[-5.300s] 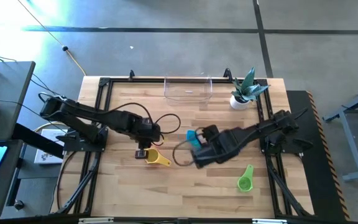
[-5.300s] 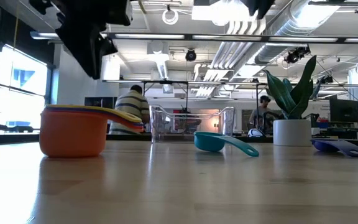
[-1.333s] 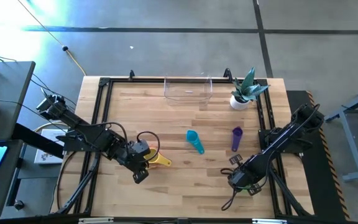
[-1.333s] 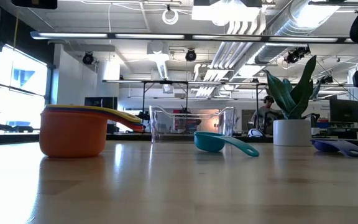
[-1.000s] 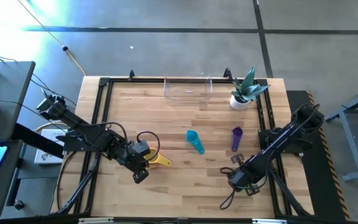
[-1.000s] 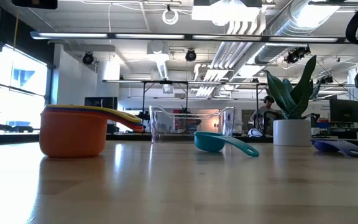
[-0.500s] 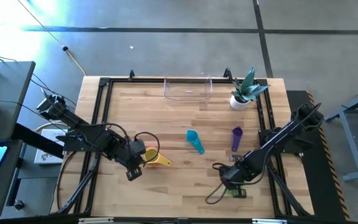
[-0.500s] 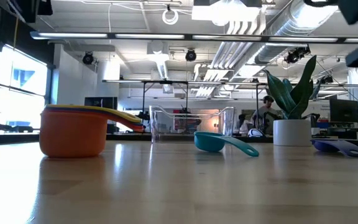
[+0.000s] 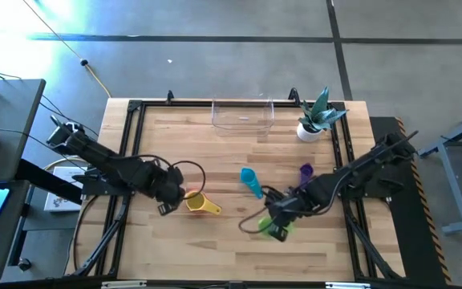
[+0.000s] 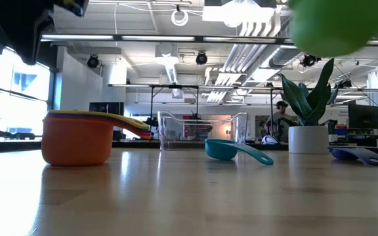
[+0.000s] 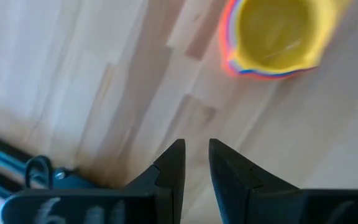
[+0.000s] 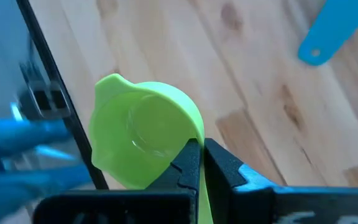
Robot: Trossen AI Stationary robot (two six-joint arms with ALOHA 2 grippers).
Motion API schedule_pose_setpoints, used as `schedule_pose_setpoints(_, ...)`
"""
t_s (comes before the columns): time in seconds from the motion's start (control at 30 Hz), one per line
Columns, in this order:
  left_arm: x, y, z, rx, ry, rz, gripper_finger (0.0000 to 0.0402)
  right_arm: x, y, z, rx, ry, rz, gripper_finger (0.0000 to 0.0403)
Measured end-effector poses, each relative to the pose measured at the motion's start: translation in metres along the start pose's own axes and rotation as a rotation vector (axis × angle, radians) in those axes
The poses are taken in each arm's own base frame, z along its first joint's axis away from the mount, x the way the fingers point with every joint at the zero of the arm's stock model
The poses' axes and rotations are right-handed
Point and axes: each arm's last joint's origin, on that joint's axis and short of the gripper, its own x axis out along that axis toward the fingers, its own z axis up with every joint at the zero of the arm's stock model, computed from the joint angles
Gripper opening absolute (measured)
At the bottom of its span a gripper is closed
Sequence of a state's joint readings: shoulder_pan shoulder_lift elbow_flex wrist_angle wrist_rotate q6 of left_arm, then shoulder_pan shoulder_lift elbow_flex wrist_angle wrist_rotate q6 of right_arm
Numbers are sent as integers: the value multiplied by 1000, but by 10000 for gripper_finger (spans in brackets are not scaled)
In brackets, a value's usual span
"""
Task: Nest measuring cups in basket
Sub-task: Stack the green measuring cup on top of the yellow measuring cup
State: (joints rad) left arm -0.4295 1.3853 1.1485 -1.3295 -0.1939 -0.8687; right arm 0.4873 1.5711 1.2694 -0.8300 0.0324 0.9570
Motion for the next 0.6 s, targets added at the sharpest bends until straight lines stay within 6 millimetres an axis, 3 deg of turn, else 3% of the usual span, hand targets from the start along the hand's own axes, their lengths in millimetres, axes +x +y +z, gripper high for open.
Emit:
schedule_pose_setpoints(0.33, 47, 10, -3, -7, 73, 17, 62, -18, -13, 41, 169, -110, 2, 0)
schedule_pose_setpoints(0.6, 74, 18, -4, -54, 89, 10, 62, -20, -24, 55, 238, -133, -10, 0)
